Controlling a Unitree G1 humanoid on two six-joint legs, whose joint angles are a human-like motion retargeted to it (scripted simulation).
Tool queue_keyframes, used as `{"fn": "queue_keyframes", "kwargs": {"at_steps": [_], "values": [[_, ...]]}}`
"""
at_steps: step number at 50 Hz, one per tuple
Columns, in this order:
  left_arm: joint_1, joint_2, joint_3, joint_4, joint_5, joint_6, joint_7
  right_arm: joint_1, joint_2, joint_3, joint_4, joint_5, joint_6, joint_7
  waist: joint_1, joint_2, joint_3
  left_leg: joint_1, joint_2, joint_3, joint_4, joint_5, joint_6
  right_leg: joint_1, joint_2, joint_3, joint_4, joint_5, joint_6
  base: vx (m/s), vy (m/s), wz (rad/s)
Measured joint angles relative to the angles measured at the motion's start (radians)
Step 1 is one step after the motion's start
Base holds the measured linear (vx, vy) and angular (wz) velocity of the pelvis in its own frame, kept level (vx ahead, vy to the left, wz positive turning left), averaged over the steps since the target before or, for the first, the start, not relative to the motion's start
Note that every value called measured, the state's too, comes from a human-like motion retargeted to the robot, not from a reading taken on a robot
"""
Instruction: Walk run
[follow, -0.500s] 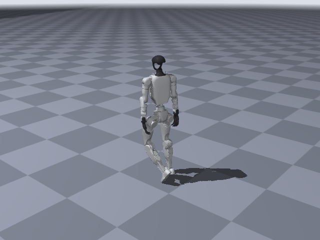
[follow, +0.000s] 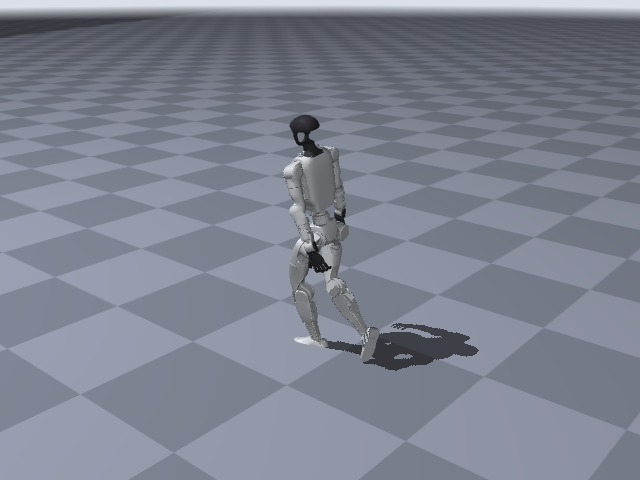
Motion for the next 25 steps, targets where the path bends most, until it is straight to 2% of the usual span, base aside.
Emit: {"fn": "queue_keyframes", "kwargs": {"at_steps": [2, 5, 7, 10, 13, 15, 16, 17, 18, 20, 22, 23, 25], "values": [[-0.114, -0.017, -0.02, -0.033, -0.09, -0.073, -0.002, 0.064, 0.016, 0.001, 0.068, -0.043, 0.023, 0.061, -0.012, 0.021, 0.012, 0.104, -0.064, -0.053, -0.072, -0.003, 0.017, -0.072, -0.067, 0.021, 0.068, -0.128, -0.034, 1.09, 0.34, 1.74], [-0.221, -0.063, -0.094, -0.232, -0.106, -0.148, -0.036, 0.161, 0.062, 0.029, 0.158, -0.074, 0.048, 0.064, -0.041, 0.037, 0.03, 0.216, -0.109, -0.143, -0.165, 0.032, 0.002, -0.161, -0.187, 0.021, -0.001, -0.265, -0.148, 0.99, -0.04, 2.11], [-0.285, -0.068, -0.162, -0.345, -0.067, -0.193, -0.047, 0.226, 0.089, 0.048, 0.203, -0.101, 0.032, 0.081, -0.093, 0.063, 0.032, 0.29, -0.139, -0.258, -0.226, 0.05, 0.0, -0.201, -0.28, -0.027, -0.16, -0.31, -0.172, 1.15, -0.23, 2.84], [-0.382, -0.039, -0.268, -0.473, 0.0, -0.242, -0.047, 0.314, 0.121, 0.095, 0.234, -0.159, -0.01, 0.163, -0.185, 0.07, 0.035, 0.378, -0.195, -0.42, -0.272, 0.058, 0.006, -0.236, -0.403, -0.093, -0.444, -0.315, -0.178, 0.74, -0.23, 2.87], [-0.463, 0.019, -0.332, -0.562, 0.078, -0.269, -0.032, 0.373, 0.14, 0.127, 0.234, -0.293, -0.033, 0.239, -0.263, 0.054, 0.039, 0.467, -0.22, -0.55, -0.295, 0.044, 0.001, -0.294, -0.452, -0.019, -0.675, -0.374, -0.194, 0.83, -0.42, 2.2], [-0.501, 0.061, -0.354, -0.598, 0.124, -0.279, -0.012, 0.398, 0.14, 0.152, 0.234, -0.386, -0.033, 0.247, -0.265, 0.052, 0.042, 0.522, -0.207, -0.582, -0.3, 0.023, -0.009, -0.32, -0.438, 0.053, -0.815, -0.446, -0.123, 0.91, -0.6, 0.59], [-0.514, 0.08, -0.356, -0.598, 0.148, -0.284, 0.001, 0.4, 0.134, 0.166, 0.234, -0.416, -0.019, 0.242, -0.237, 0.042, 0.044, 0.547, -0.206, -0.564, -0.296, 0.015, -0.018, -0.332, -0.449, 0.03, -0.834, -0.48, -0.049, 1.11, -0.76, -0.35], [-0.522, 0.097, -0.355, -0.595, 0.171, -0.288, 0.014, 0.4, 0.126, 0.18, 0.234, -0.44, 0.0, 0.236, -0.217, 0.031, 0.044, 0.571, -0.208, -0.549, -0.289, 0.011, -0.03, -0.345, -0.45, 0.038, -0.833, -0.493, -0.012, 1.02, -0.68, -0.5], [-0.519, 0.11, -0.351, -0.586, 0.193, -0.289, 0.028, 0.396, 0.114, 0.194, 0.234, -0.452, 0.029, 0.225, -0.213, 0.018, 0.043, 0.594, -0.214, -0.542, -0.275, 0.015, -0.046, -0.358, -0.429, 0.104, -0.792, -0.463, -0.046, 0.85, -0.51, -0.35], [-0.489, 0.118, -0.339, -0.557, 0.224, -0.273, 0.058, 0.377, 0.08, 0.196, 0.234, -0.461, 0.107, 0.193, -0.183, -0.014, 0.006, 0.613, -0.248, -0.508, -0.254, 0.073, -0.092, -0.385, -0.4, 0.157, -0.695, -0.428, -0.064, 0.9, -0.45, -0.06], [-0.439, 0.096, -0.327, -0.484, 0.254, -0.246, 0.092, 0.36, 0.046, 0.157, 0.234, -0.444, 0.178, 0.146, -0.235, 0.018, -0.015, 0.61, -0.22, -0.515, -0.157, 0.227, -0.176, -0.356, -0.419, 0.092, -0.653, -0.331, -0.051, 1.27, -0.6, 1.04], [-0.413, 0.081, -0.31, -0.433, 0.273, -0.233, 0.105, 0.344, 0.029, 0.142, 0.234, -0.418, 0.193, 0.122, -0.237, 0.043, -0.023, 0.59, -0.199, -0.483, -0.095, 0.341, -0.23, -0.338, -0.395, 0.138, -0.623, -0.377, -0.09, 1.13, -0.47, 1.02], [-0.362, 0.039, -0.303, -0.315, 0.312, -0.196, 0.125, 0.305, -0.009, 0.09, 0.234, -0.339, 0.184, 0.074, -0.276, 0.105, -0.02, 0.501, -0.145, -0.463, 0.131, 0.534, -0.372, -0.304, -0.381, 0.101, -0.577, -0.422, -0.145, 1.06, -0.37, 1.35]]}}
